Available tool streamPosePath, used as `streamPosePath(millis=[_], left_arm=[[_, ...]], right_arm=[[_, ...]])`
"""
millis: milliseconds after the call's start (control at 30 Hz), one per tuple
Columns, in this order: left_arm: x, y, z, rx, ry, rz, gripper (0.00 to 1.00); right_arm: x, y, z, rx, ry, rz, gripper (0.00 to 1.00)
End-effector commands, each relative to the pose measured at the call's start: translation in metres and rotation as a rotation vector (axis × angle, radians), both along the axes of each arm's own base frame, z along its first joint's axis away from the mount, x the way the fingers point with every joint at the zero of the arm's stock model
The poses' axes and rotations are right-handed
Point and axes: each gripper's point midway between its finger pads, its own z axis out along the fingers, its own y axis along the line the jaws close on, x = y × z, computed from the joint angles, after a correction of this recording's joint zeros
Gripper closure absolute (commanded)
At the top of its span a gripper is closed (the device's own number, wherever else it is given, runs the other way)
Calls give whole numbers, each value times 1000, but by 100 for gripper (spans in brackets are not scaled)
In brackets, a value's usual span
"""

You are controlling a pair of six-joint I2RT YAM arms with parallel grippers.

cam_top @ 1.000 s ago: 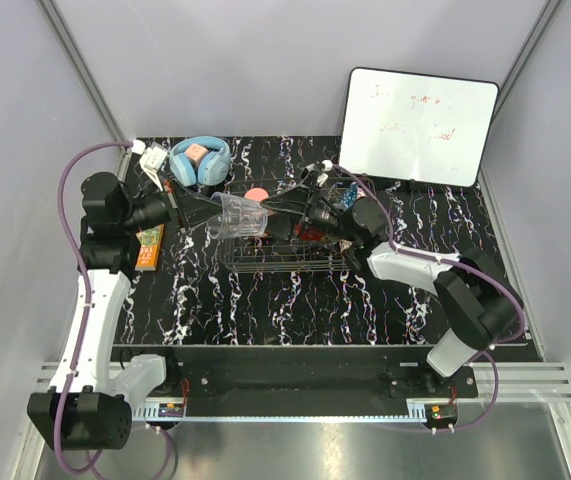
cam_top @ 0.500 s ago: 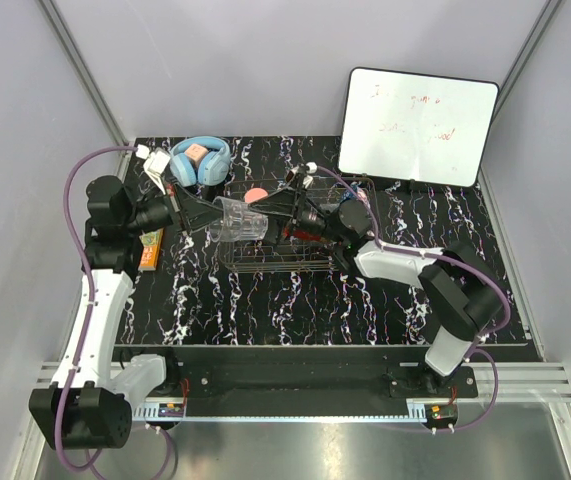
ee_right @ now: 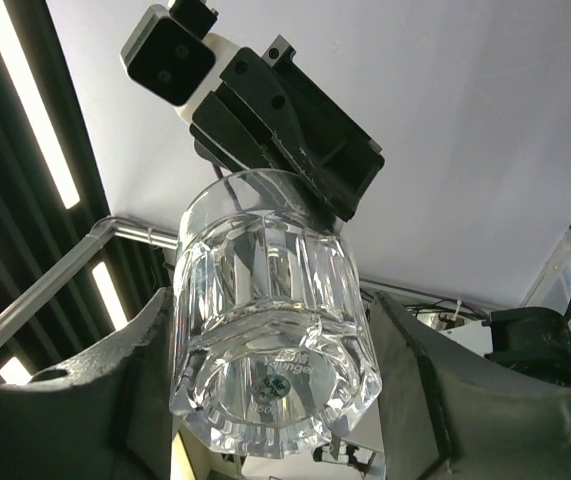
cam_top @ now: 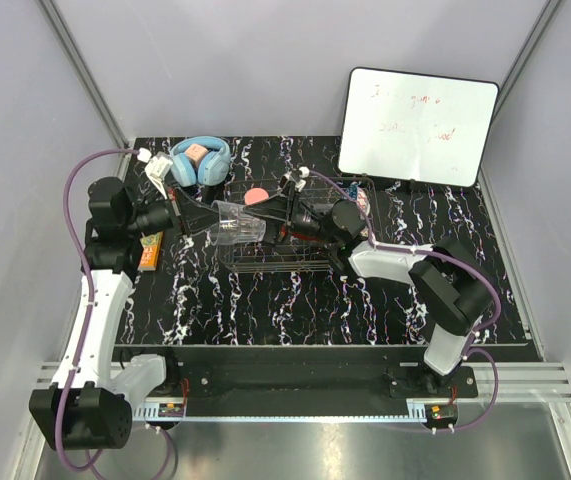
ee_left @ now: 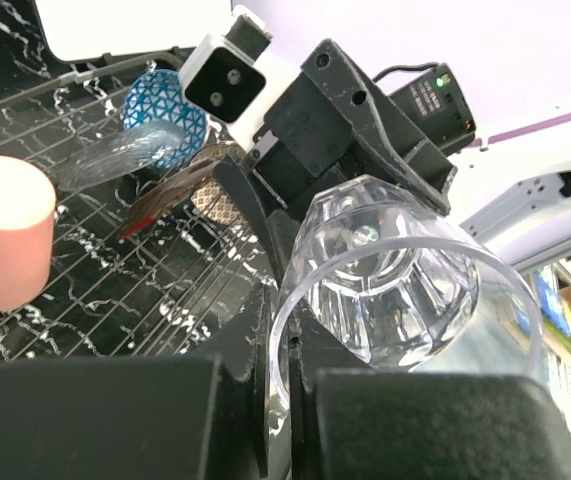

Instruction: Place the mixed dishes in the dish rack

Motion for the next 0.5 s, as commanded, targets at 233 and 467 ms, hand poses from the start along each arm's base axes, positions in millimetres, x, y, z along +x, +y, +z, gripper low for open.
streamPosePath(millis=[233, 467], left_arm=[[6, 13, -34, 162, -54, 53, 95], [17, 33, -38, 251, -41, 151, 36]], right_arm=[[-12, -21, 50, 108, -123, -24, 100], [3, -28, 35, -92, -145, -62, 100]])
